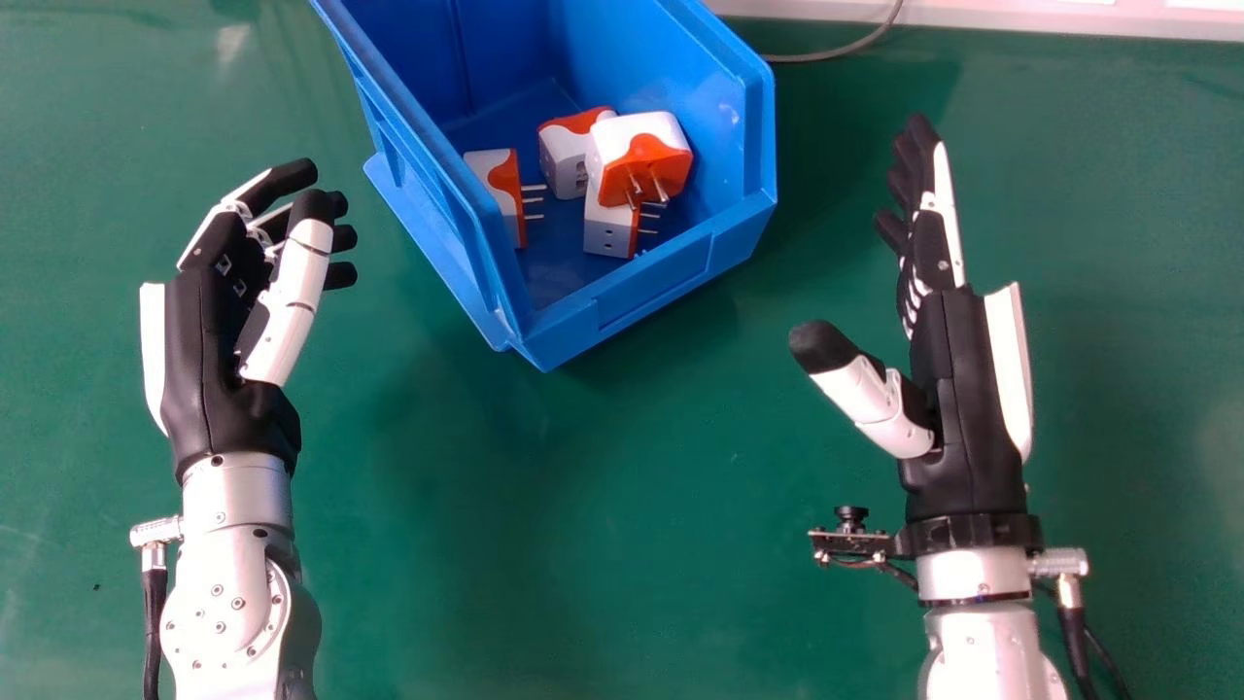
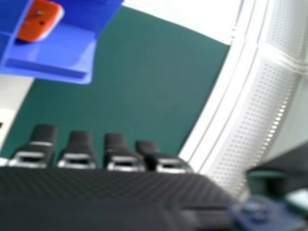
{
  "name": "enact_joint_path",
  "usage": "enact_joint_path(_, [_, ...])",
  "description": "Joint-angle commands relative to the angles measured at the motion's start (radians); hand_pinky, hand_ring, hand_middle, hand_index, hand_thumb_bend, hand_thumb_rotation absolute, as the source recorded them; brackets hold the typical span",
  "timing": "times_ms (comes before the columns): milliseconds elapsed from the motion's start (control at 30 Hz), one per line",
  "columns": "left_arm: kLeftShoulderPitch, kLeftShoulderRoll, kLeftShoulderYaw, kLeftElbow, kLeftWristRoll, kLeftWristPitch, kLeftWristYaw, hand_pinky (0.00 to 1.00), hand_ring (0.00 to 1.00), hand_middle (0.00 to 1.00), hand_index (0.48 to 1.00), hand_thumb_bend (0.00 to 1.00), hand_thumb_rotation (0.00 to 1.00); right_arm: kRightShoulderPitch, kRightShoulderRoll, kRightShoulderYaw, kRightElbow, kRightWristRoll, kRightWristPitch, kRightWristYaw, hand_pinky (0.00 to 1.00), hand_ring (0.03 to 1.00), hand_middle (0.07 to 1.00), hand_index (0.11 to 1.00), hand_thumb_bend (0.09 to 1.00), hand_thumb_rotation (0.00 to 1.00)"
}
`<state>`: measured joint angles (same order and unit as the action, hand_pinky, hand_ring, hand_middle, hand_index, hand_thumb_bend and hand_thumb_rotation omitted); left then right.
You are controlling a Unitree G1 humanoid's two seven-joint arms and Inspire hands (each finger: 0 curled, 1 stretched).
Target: Pick all objects and put in blue box
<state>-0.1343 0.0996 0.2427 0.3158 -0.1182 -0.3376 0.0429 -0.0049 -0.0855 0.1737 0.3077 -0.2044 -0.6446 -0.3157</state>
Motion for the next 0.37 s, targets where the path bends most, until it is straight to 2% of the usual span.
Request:
enact_joint_path(0, [0.000, 0.005, 0.003, -0.028, -0.002, -0.004, -0.002, 0.60, 0.65, 0.68, 0.710, 0.52, 0.50, 0.002, 0.008, -0.018, -0.026, 0.002, -0.012, 0.013, 0.94, 0.982, 0.985, 0.985, 0.954, 0.90])
enact_joint_path(133, [0.001, -0.009, 0.009, -0.045, -0.025, 0.017, 0.001, 0.60, 0.65, 0.68, 0.710, 0.52, 0.50, 0.006, 0.026, -0.034, -0.038, 0.005, 0.001, 0.033, 0.94, 0.982, 0.985, 0.985, 0.954, 0.90])
enact_joint_path(200, [-0.004, -0.022, 0.015, -0.055, -0.035, 0.043, 0.020, 0.60, 0.65, 0.69, 0.714, 0.51, 0.50, 0.007, 0.029, -0.040, -0.039, 0.007, 0.003, 0.045, 0.95, 0.986, 0.988, 0.988, 0.953, 0.92])
enact_joint_path(267, [-0.007, -0.031, 0.018, -0.053, -0.044, 0.049, 0.027, 0.60, 0.65, 0.68, 0.713, 0.51, 0.54, 0.010, 0.033, -0.048, -0.045, 0.005, 0.009, 0.056, 0.95, 0.989, 0.990, 0.990, 0.955, 0.94])
enact_joint_path(333, [-0.005, -0.032, 0.017, -0.048, -0.059, 0.045, 0.004, 0.60, 0.65, 0.68, 0.713, 0.51, 0.54, 0.011, 0.037, -0.055, -0.047, 0.005, 0.010, 0.065, 0.95, 0.989, 0.990, 0.990, 0.955, 0.94])
